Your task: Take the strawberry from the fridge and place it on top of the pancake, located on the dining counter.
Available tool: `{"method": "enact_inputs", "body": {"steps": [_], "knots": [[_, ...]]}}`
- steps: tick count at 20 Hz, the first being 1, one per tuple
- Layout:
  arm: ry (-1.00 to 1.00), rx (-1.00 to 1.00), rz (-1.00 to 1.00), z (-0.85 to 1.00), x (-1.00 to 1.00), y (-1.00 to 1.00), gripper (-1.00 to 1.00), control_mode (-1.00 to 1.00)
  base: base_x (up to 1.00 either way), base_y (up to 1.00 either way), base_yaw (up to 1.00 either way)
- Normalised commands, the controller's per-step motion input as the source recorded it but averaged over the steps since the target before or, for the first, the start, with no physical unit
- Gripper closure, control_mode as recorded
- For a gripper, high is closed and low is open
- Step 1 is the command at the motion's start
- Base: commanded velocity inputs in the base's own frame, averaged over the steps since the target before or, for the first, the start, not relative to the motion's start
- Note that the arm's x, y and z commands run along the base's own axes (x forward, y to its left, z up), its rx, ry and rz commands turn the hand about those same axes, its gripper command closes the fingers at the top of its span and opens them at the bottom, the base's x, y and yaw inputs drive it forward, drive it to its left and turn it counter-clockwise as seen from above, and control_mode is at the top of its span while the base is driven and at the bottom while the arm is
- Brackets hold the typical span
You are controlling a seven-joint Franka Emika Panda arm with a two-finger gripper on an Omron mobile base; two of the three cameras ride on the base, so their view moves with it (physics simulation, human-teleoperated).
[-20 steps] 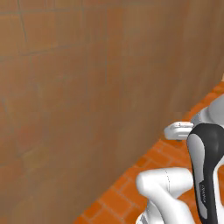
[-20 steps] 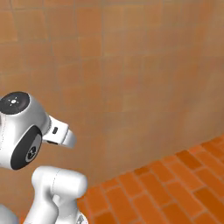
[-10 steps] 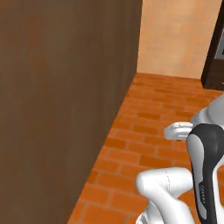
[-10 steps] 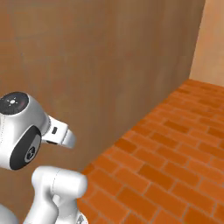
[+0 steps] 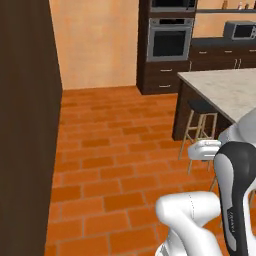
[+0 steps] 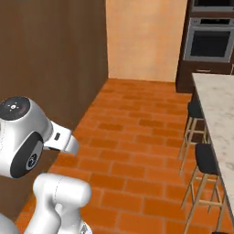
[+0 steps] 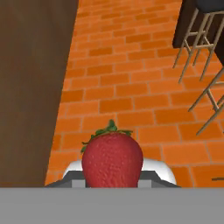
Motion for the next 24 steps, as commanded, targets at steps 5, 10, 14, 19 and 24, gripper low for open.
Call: {"method": "enact_inputs", "body": {"steps": [5, 10, 14, 19, 24], "knots": [[0.0, 0.0, 0.0, 0.0, 0.0, 0.0, 1.0, 1.0, 0.49, -0.03, -0.78], [0.0, 0.0, 0.0, 0.0, 0.0, 0.0, 1.0, 1.0, 0.26, -0.03, -0.88], [0.0, 0.0, 0.0, 0.0, 0.0, 0.0, 1.0, 1.0, 0.06, -0.23, -0.91], [0.0, 0.0, 0.0, 0.0, 0.0, 0.0, 1.0, 1.0, 0.12, -0.35, -0.87], [0.0, 0.0, 0.0, 0.0, 0.0, 0.0, 1.0, 1.0, 0.53, -0.1, -0.77]]}}
